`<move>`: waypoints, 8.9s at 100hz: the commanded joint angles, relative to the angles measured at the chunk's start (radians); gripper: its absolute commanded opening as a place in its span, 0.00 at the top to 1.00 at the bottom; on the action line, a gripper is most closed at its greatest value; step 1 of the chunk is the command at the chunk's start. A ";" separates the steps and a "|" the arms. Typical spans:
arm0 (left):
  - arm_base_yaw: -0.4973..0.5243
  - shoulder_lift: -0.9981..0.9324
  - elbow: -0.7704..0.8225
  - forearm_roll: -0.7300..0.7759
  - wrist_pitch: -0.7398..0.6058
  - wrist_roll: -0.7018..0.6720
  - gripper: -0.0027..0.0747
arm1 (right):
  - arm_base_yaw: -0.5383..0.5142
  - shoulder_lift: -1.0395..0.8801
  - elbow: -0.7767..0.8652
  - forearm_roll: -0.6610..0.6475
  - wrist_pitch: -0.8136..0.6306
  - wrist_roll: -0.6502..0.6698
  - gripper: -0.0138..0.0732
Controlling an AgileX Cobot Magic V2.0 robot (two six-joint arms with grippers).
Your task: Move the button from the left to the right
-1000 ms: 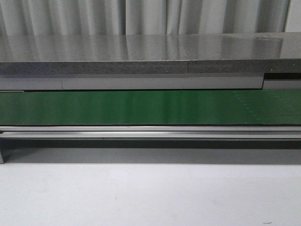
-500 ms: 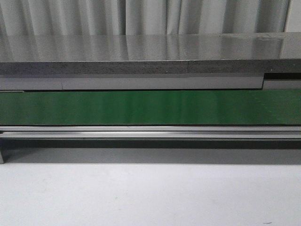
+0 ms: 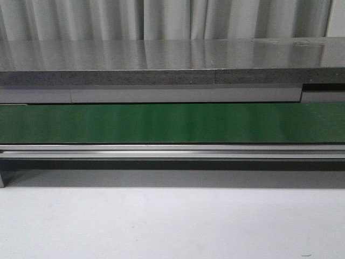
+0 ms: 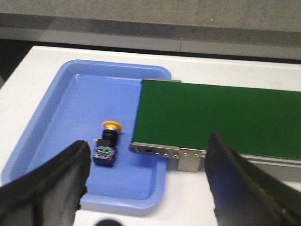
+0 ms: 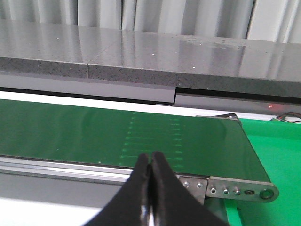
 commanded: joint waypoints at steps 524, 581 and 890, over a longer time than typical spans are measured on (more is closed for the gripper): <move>0.153 0.892 -0.655 -0.465 0.100 0.423 0.32 | 0.002 -0.018 0.000 -0.005 -0.082 0.000 0.92; 0.153 0.160 -0.072 -0.465 -0.299 0.448 0.32 | 0.002 -0.018 0.000 -0.005 -0.082 0.000 0.92; 0.153 -0.270 0.459 -0.483 -0.628 0.513 0.96 | 0.002 0.867 -0.792 0.032 0.554 0.000 0.72</move>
